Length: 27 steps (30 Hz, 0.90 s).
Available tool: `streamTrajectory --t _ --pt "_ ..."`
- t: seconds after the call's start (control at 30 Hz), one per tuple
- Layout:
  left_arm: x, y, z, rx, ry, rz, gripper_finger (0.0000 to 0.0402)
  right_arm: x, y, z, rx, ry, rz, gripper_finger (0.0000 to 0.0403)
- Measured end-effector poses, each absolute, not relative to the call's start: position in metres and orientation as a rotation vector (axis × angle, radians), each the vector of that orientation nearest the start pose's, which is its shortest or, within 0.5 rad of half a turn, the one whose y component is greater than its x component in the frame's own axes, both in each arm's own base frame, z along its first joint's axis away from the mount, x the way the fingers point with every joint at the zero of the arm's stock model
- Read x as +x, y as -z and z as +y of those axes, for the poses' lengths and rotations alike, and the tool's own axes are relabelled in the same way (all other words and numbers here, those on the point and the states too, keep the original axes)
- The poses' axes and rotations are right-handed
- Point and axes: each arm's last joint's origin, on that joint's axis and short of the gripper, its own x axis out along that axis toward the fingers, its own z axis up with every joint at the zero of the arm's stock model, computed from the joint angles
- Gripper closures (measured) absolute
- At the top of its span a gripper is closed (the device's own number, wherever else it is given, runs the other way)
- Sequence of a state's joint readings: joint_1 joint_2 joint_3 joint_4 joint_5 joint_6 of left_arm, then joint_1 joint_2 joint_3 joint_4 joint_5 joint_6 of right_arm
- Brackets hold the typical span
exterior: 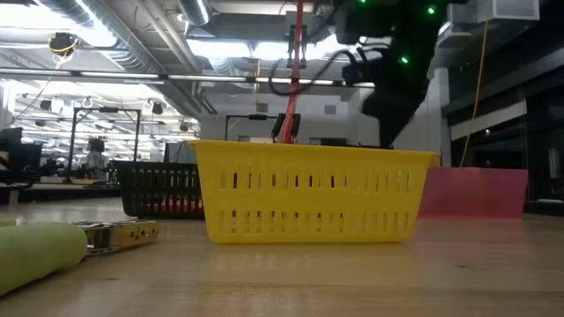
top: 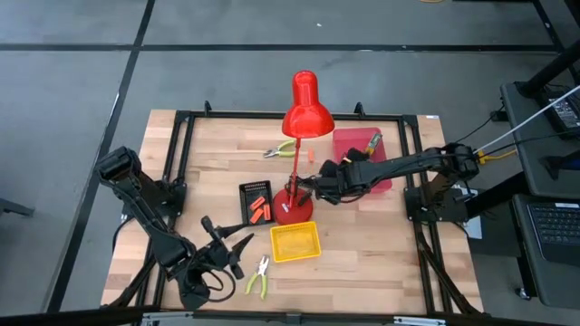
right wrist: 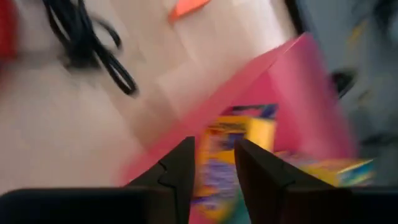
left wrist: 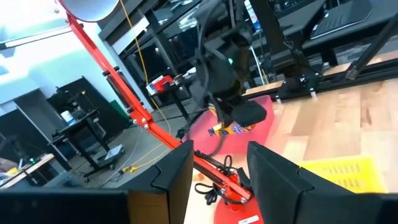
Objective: Pick & Place School Supplies
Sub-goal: Put the orange eraser into the black bin
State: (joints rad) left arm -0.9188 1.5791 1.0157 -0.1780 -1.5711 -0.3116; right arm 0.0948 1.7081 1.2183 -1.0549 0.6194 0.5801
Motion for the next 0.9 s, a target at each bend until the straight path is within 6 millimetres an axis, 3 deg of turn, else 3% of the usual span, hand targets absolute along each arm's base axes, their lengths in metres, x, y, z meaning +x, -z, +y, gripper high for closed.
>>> streamTrajectory --t 0.27,0.6,0.73,0.9 --pt "0.211 -0.242 -0.231 0.39 -0.64 0.131 0.0265 0.295 -0.208 0.001 -0.856 0.558 1.503 0.0334" --pt "0.211 -0.241 -0.23 0.412 -0.641 0.139 0.0272 0.294 -0.207 -0.031 -1.297 -0.003 1.787 0.0358" --pt "0.211 -0.24 -0.229 0.431 -0.641 0.146 0.0273 0.306 -0.207 -0.033 -1.465 -0.167 1.724 0.0359" --pt "0.211 -0.239 -0.228 0.443 -0.64 0.15 0.0274 0.328 -0.21 -0.029 -1.663 -0.329 1.513 0.0359"
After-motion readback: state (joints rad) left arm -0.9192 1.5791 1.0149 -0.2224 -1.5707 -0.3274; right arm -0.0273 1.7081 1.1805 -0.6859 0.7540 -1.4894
